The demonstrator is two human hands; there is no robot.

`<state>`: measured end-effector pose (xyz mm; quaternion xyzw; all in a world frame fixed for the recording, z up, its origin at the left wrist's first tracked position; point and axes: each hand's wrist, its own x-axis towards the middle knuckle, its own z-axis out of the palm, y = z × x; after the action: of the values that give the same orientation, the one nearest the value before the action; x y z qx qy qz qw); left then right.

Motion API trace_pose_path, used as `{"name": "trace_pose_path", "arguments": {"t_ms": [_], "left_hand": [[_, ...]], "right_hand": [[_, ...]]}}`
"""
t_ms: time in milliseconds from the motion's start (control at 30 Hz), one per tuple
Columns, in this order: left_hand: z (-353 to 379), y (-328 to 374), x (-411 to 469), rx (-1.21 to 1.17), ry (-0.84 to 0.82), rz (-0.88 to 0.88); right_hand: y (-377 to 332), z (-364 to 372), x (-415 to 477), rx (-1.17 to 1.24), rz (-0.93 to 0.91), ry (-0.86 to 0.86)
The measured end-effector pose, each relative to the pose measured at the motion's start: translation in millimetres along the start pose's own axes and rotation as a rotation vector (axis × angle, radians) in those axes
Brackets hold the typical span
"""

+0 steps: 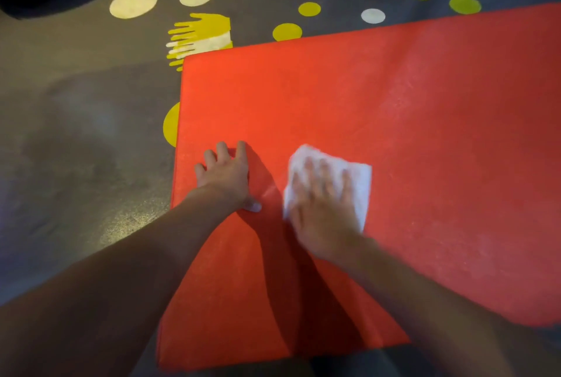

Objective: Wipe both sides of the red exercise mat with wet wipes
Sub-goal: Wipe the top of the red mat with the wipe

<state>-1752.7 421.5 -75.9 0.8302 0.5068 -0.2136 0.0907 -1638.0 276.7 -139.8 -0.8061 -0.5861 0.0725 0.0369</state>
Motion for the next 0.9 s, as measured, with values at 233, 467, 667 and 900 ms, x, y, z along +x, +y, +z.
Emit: {"name": "trace_pose_path", "arguments": {"t_ms": [233, 467, 667, 900], "left_hand": [[-12.4, -12.6, 20.7, -0.047, -0.059, 0.09], [-17.7, -7.9, 27.8, -0.038, 0.043, 0.015], [-26.6, -9.6, 48.0, -0.003, -0.032, 0.063], [-37.1, -18.3, 68.8, -0.049, 0.082, 0.05]], "right_hand": [[46.2, -11.0, 41.0, -0.043, 0.074, 0.018], [43.5, -15.4, 56.5, -0.065, -0.317, -0.049], [7.5, -10.8, 67.3, -0.017, -0.109, -0.049], [33.8, -12.4, 103.1, -0.014, 0.109, 0.007]]}}
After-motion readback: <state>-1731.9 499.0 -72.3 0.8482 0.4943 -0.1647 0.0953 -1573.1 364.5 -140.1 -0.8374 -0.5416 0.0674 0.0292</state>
